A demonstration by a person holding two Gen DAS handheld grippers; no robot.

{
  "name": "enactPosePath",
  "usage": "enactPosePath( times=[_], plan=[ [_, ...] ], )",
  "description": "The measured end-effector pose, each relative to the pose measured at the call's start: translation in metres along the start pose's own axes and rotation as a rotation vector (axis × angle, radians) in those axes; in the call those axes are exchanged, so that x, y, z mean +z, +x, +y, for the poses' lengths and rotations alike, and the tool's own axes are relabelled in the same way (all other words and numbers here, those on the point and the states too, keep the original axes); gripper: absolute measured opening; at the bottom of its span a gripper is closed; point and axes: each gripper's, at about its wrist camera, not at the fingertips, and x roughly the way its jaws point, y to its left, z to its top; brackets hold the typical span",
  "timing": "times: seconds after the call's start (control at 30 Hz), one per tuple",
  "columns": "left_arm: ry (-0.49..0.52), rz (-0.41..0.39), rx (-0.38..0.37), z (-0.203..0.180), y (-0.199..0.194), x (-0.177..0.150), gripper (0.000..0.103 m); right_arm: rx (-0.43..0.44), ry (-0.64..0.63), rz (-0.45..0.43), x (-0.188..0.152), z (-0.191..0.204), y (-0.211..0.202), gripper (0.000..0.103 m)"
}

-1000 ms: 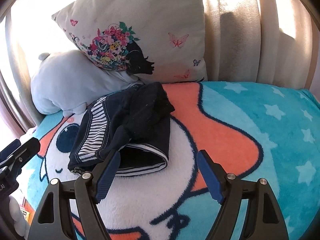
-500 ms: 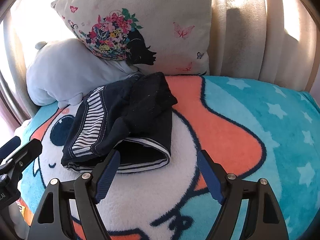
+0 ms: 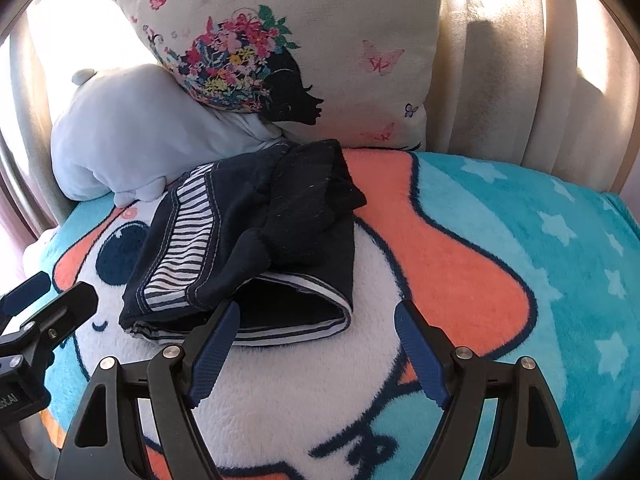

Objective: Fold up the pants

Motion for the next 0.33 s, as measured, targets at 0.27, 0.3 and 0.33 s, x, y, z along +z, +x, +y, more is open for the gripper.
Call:
enactPosePath(
  times=[0.27, 0.3, 0.33],
  plan=[
    [-0.033, -0.007, 0.013, 0.013, 0.003, -0.002, 0.101, -0.001, -0.034, 0.017, -0.002, 0.012, 0.004, 0.084],
    [-0.035, -0.003, 0.014, 0.014, 0.004, -0.002, 0.101, 0.004, -0.039, 0.019, -0.002, 0.014, 0.005, 0.084],
    [-0.036, -0.003, 0.015, 0.015, 0.004, -0.002, 0.101, 0.007, -0.044, 0.02, -0.002, 0.016, 0.005, 0.084]
  ],
)
